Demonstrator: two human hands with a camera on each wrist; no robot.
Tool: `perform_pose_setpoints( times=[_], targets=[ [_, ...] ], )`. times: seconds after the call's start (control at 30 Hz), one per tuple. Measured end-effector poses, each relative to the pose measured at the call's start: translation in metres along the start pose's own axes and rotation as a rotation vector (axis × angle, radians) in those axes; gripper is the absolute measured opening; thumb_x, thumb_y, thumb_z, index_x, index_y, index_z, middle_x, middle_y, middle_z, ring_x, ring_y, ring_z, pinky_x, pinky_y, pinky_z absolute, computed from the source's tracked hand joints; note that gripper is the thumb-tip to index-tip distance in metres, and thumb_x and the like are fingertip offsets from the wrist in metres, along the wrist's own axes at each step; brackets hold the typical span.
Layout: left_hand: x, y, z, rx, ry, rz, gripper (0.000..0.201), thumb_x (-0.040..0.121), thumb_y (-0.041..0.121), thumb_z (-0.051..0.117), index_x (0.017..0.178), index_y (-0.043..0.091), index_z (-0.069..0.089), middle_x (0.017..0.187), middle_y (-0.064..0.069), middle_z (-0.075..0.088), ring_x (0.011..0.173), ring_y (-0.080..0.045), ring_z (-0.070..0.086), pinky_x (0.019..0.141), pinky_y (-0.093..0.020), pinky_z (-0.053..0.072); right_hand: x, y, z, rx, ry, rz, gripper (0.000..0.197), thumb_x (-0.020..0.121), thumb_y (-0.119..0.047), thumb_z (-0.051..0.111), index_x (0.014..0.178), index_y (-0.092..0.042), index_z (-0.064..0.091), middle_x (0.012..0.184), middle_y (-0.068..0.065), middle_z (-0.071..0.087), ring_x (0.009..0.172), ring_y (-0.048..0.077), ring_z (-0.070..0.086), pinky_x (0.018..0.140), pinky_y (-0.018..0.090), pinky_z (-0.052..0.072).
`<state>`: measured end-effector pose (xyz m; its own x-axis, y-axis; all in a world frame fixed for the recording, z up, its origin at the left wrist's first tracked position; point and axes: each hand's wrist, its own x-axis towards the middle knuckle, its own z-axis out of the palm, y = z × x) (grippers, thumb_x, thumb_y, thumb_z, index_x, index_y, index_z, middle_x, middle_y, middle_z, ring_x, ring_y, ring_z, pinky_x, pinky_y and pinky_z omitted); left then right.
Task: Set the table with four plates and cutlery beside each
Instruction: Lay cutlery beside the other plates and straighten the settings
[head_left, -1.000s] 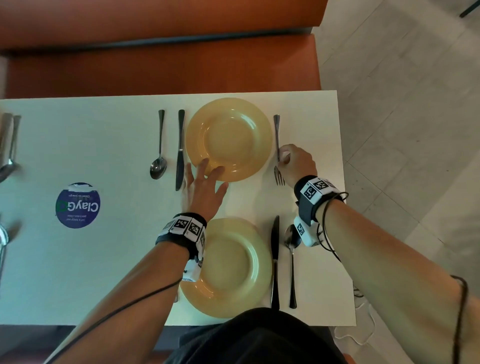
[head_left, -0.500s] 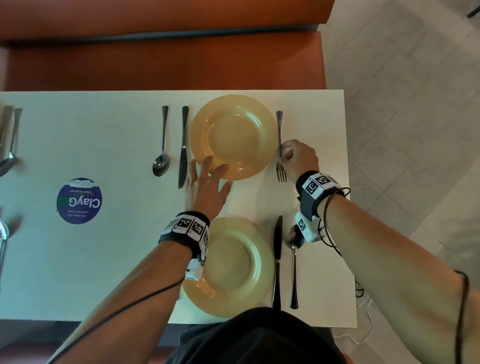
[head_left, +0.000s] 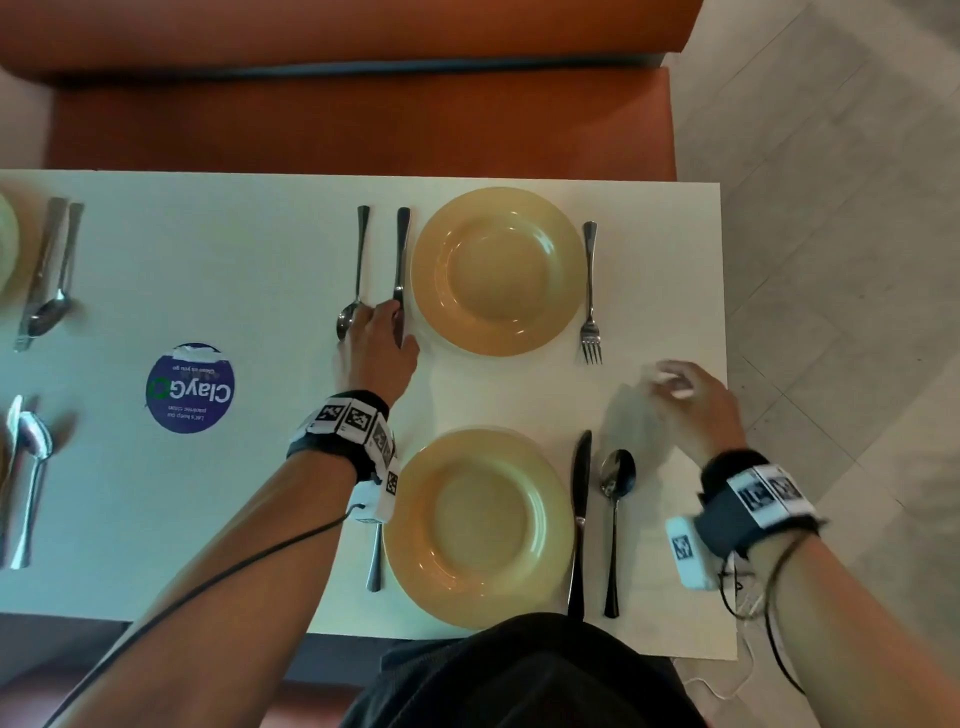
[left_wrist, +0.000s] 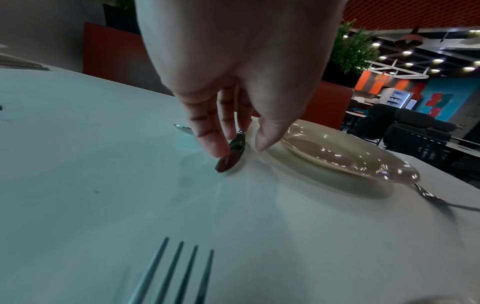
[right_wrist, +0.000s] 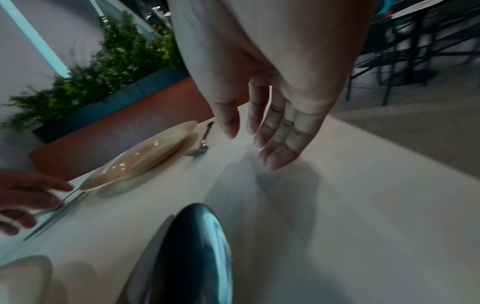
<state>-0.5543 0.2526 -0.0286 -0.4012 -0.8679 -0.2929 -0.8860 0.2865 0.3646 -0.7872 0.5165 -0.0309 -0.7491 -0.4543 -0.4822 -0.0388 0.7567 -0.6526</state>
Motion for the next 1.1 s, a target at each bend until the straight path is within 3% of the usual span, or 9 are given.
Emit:
perform_pose_setpoints(
  times=[0.17, 0.27, 0.37, 0.53, 0.67, 0.73, 0.83, 1.0, 1.1],
  targets=[
    [-0.009, -0.010, 0.015, 0.044, -0.065, -0.025, 0.041, 0.088, 0.019, 0.060, 0.128, 0.015, 0.053, 0.151, -0.015, 0.033, 0.109, -0.039, 0.060, 0.093, -0.048, 0.050, -0.055, 0.063, -0.033, 0.032, 0.132, 0.166, 0.023, 0.086, -0.035, 0.066, 0.108, -0.029, 0.067, 0.102, 0.005, 0.071, 0.089, 0.025, 0.066, 0.087, 0.041, 0.054],
    [-0.017, -0.011, 0.014, 0.131, -0.044, -0.016, 0.039, 0.090, 0.019, 0.058, 0.128, 0.016, 0.051, 0.145, -0.011, 0.039, 0.101, -0.039, 0.063, 0.082, -0.045, 0.052, -0.094, 0.105, -0.047, -0.012, 0.175, 0.267, 0.018, 0.085, -0.034, 0.060, 0.101, -0.035, 0.067, 0.103, 0.004, 0.070, 0.093, 0.027, 0.067, 0.080, 0.036, 0.056],
    [-0.020, -0.012, 0.010, 0.150, -0.012, -0.009, 0.038, 0.090, 0.018, 0.057, 0.128, 0.016, 0.052, 0.142, -0.010, 0.043, 0.101, -0.038, 0.063, 0.079, -0.045, 0.052, -0.128, 0.143, -0.051, 0.008, 0.217, 0.353, 0.024, 0.073, -0.049, 0.060, 0.095, -0.044, 0.066, 0.098, 0.004, 0.072, 0.082, 0.027, 0.072, 0.072, 0.029, 0.054],
    [-0.016, -0.018, 0.009, 0.132, -0.010, 0.011, 0.037, 0.093, 0.015, 0.053, 0.130, 0.017, 0.052, 0.141, -0.009, 0.045, 0.099, -0.041, 0.064, 0.080, -0.045, 0.051, -0.169, 0.176, -0.042, 0.121, 0.244, 0.490, 0.019, 0.094, -0.008, 0.060, 0.112, -0.004, 0.063, 0.096, 0.024, 0.064, 0.070, 0.034, 0.063, 0.042, 0.014, 0.051],
    [-0.013, -0.020, 0.010, 0.123, -0.001, 0.032, 0.035, 0.094, 0.014, 0.053, 0.129, 0.017, 0.054, 0.149, -0.010, 0.040, 0.097, -0.042, 0.064, 0.081, -0.045, 0.052, -0.197, 0.195, -0.029, 0.159, 0.229, 0.580, 0.016, 0.093, -0.004, 0.061, 0.109, -0.005, 0.062, 0.096, 0.028, 0.063, 0.065, 0.031, 0.060, 0.038, 0.017, 0.052],
    [-0.011, -0.021, 0.012, 0.117, -0.008, 0.042, 0.036, 0.094, 0.015, 0.053, 0.130, 0.017, 0.054, 0.150, -0.010, 0.038, 0.098, -0.042, 0.064, 0.083, -0.046, 0.052, -0.208, 0.207, -0.022, 0.172, 0.223, 0.634, 0.017, 0.093, -0.006, 0.062, 0.110, -0.004, 0.063, 0.093, 0.026, 0.065, 0.067, 0.033, 0.061, 0.041, 0.026, 0.053],
    [-0.010, -0.022, 0.013, 0.110, -0.013, 0.048, 0.036, 0.093, 0.015, 0.054, 0.129, 0.018, 0.055, 0.150, -0.011, 0.038, 0.098, -0.042, 0.064, 0.083, -0.046, 0.052, -0.219, 0.217, -0.012, 0.193, 0.219, 0.709, 0.024, 0.093, -0.006, 0.061, 0.115, 0.002, 0.061, 0.083, 0.017, 0.063, 0.071, 0.035, 0.060, 0.063, 0.032, 0.051],
    [-0.011, -0.022, 0.013, 0.116, -0.020, 0.080, 0.038, 0.093, 0.013, 0.054, 0.130, 0.016, 0.055, 0.139, -0.011, 0.047, 0.098, -0.040, 0.064, 0.081, -0.045, 0.052, -0.228, 0.226, 0.000, 0.214, 0.264, 0.758, 0.019, 0.091, -0.006, 0.065, 0.109, 0.001, 0.064, 0.081, 0.015, 0.066, 0.071, 0.036, 0.063, 0.078, 0.049, 0.054],
    [-0.012, -0.023, 0.012, 0.116, -0.009, 0.090, 0.038, 0.093, 0.013, 0.053, 0.131, 0.015, 0.056, 0.136, -0.012, 0.049, 0.097, -0.041, 0.064, 0.080, -0.045, 0.052, -0.225, 0.226, 0.001, 0.227, 0.254, 0.752, 0.020, 0.091, -0.008, 0.065, 0.109, 0.000, 0.065, 0.083, 0.017, 0.067, 0.069, 0.034, 0.064, 0.078, 0.050, 0.055]
  ],
)
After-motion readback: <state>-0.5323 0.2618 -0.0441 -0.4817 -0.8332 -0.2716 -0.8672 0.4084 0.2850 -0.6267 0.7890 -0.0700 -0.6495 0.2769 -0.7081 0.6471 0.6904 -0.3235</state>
